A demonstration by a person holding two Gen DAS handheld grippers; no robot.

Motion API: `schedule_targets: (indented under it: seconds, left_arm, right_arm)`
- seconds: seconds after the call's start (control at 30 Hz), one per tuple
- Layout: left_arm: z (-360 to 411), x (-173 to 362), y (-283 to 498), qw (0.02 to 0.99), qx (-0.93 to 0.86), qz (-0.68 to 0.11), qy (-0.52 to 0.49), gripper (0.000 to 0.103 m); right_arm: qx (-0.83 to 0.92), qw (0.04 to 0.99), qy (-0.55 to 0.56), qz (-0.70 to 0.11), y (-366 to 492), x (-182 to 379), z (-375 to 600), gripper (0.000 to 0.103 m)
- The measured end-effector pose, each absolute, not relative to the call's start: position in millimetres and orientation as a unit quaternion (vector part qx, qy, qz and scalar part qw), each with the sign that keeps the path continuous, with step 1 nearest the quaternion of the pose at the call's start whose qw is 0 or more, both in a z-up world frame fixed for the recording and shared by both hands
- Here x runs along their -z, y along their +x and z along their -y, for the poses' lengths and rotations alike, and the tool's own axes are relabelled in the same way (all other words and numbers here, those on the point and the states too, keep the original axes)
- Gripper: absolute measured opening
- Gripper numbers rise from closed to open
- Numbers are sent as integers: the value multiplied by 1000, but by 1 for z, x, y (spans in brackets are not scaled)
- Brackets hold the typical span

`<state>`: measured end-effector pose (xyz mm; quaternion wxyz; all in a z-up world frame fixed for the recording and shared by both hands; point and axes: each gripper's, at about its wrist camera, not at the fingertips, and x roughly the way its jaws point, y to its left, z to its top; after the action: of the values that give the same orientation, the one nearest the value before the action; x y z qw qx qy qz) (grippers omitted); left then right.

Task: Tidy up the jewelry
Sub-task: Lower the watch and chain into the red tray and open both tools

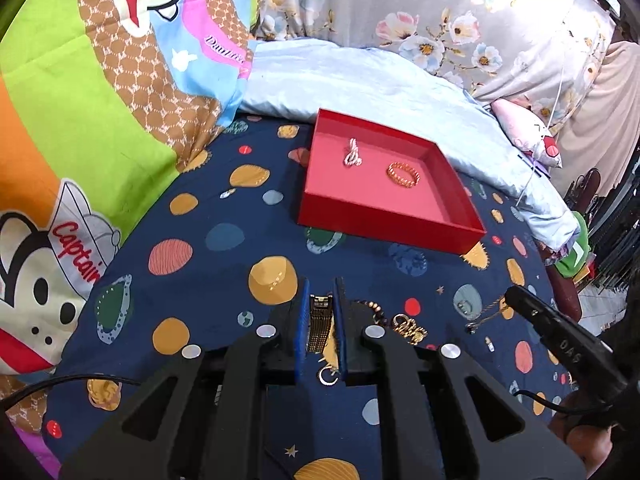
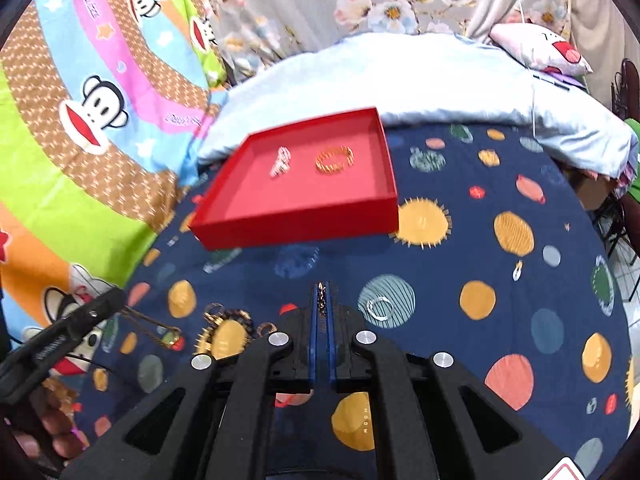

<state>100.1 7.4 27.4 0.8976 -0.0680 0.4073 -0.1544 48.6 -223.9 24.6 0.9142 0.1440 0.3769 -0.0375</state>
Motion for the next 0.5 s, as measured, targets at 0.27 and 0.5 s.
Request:
schedule_targets:
  seconds: [0.27, 0.5]
  left_arm:
    - [0, -56, 118, 901, 175, -391, -70, 11]
    - [24, -80, 154, 908, 189, -369, -57, 11]
  right_arm:
    - [24, 927, 139, -347, 69, -60, 232, 4]
    - [21, 932, 136, -334, 107, -77, 245, 4]
